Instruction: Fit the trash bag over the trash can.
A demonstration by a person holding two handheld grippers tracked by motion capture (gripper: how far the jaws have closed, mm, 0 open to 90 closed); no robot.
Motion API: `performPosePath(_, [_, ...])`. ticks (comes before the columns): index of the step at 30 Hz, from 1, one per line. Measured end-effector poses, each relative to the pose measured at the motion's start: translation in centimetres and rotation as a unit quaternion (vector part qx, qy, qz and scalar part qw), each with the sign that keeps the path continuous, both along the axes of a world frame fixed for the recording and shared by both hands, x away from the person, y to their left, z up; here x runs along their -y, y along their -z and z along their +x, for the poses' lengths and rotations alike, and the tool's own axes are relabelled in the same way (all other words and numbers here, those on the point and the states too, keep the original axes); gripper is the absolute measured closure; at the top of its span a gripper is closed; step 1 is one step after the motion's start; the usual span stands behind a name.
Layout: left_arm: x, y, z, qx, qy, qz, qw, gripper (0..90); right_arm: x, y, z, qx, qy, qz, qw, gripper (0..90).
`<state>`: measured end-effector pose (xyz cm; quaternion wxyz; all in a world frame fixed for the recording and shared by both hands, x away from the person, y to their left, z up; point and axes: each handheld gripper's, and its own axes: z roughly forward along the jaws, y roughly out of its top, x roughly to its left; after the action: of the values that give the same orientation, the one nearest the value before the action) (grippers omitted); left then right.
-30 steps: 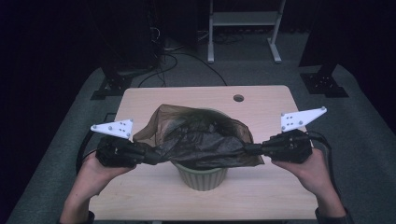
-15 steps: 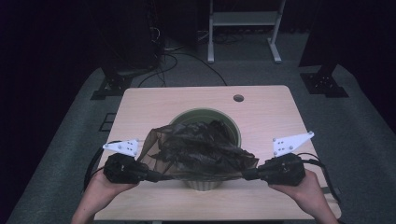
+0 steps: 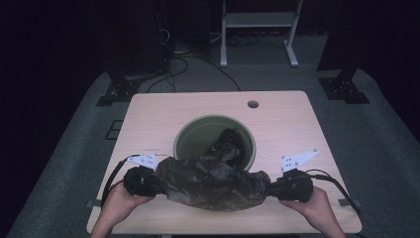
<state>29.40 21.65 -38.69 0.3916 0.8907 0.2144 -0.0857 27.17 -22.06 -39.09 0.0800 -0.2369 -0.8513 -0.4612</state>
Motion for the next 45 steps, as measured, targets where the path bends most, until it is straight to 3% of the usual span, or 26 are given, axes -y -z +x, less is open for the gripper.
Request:
performPosePath(9, [0.2,1.7,0.9,-0.009,-0.012,0.017,0.9998,90.0,-0.3,2.4,0.7,-0.018,0.006,-0.02,0.9996,89.9])
performPosePath(11, [0.3,2.0,1.1,-0.011,-0.014,0.022,0.9996,90.0,-0.6,3.0,0.9,-0.017,0.006,-0.037,0.9991,89.9])
performPosePath(16, [0.1,2.1,1.0,-0.008,-0.017,0.015,0.9997,89.2,-1.0,3.4,0.9,-0.02,0.004,-0.048,0.9986,89.7])
performPosePath(18, [-0.2,1.7,0.7,0.001,-0.026,0.007,0.9996,78.2,-0.8,3.1,0.8,-0.013,0.006,-0.047,0.9988,79.8])
performPosePath(25, [-1.6,-0.6,-1.5,0.025,-0.034,-0.019,0.9989,48.2,1.4,0.8,-0.3,0.007,0.017,-0.016,0.9997,70.3])
performPosePath(28, [-2.1,-1.8,-2.7,0.041,-0.032,-0.026,0.9983,43.1,2.2,0.0,-0.8,0.016,0.02,-0.004,0.9997,68.9])
performPosePath(31, [-2.4,-3.3,-3.6,0.069,-0.031,-0.036,0.9965,42.5,2.9,-0.6,-1.2,0.019,0.023,0.006,0.9995,66.9])
performPosePath(35, [-2.2,-5.2,-4.1,0.097,-0.025,-0.049,0.9937,49.8,3.3,-1.2,-1.6,0.031,0.029,0.009,0.9991,66.9])
performPosePath(41, [-1.7,-7.6,-3.7,0.122,-0.006,-0.062,0.9906,78.7,3.5,-2.4,-1.8,0.047,0.032,0.013,0.9983,68.3])
performPosePath(45, [-1.2,-8.8,-3.2,0.136,0.004,-0.063,0.9887,89.8,3.7,-3.0,-1.9,0.055,0.035,0.019,0.9977,68.7])
